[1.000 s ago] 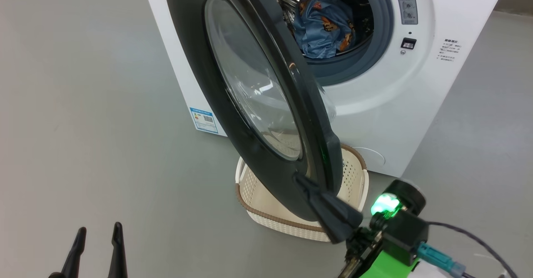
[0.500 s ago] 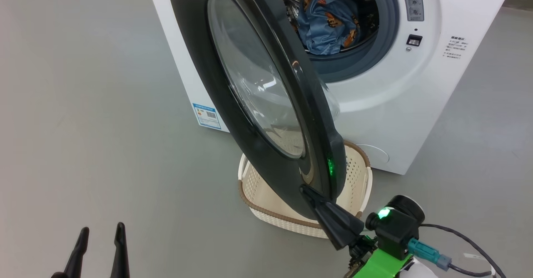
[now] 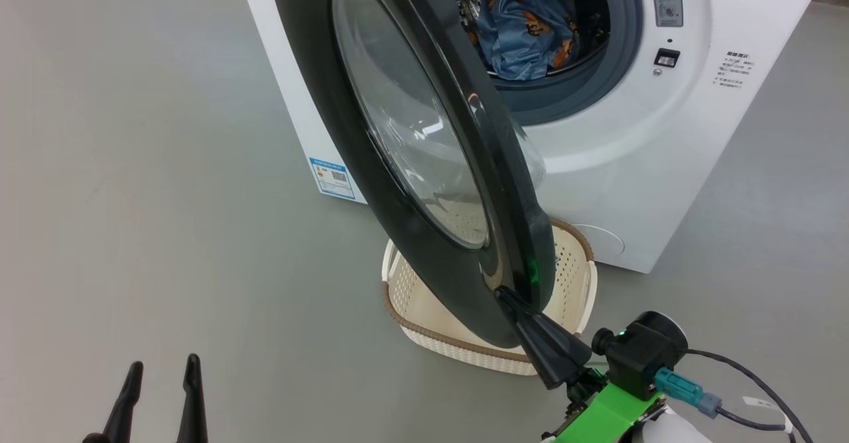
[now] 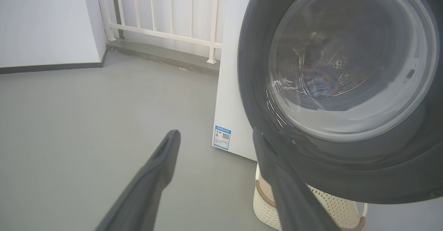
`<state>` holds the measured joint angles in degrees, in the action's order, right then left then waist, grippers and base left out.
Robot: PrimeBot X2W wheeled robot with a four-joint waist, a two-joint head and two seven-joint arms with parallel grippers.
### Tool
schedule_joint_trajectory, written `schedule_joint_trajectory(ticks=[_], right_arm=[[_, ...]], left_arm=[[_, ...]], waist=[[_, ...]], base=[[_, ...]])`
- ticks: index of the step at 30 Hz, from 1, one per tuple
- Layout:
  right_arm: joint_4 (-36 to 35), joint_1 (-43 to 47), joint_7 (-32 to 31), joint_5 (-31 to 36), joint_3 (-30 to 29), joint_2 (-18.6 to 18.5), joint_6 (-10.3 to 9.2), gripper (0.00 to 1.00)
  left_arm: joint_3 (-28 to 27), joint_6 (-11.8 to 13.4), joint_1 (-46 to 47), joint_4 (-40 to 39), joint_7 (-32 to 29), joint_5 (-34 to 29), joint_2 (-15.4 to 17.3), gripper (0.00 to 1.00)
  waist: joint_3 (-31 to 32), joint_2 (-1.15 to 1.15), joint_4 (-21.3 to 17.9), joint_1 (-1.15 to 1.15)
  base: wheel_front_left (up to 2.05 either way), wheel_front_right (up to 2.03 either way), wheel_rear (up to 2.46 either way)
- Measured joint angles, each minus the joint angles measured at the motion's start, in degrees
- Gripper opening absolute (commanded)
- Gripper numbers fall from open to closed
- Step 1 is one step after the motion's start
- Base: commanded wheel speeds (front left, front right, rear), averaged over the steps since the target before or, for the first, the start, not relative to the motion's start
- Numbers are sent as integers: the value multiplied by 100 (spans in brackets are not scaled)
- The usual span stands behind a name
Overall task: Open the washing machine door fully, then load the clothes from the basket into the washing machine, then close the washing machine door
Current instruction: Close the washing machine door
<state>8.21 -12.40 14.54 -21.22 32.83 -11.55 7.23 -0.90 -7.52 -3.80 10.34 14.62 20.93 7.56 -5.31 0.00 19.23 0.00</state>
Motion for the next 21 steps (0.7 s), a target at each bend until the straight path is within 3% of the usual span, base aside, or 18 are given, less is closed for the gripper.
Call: schedule_joint_trajectory(ticks=[21], right_arm=[[256,-274,0,2,-666,20,27,0]], left_arm=[[-9,0,37,-33,0,0,-9,100]], waist=[[-246,0,-71,0]], base=[[0,0,0]])
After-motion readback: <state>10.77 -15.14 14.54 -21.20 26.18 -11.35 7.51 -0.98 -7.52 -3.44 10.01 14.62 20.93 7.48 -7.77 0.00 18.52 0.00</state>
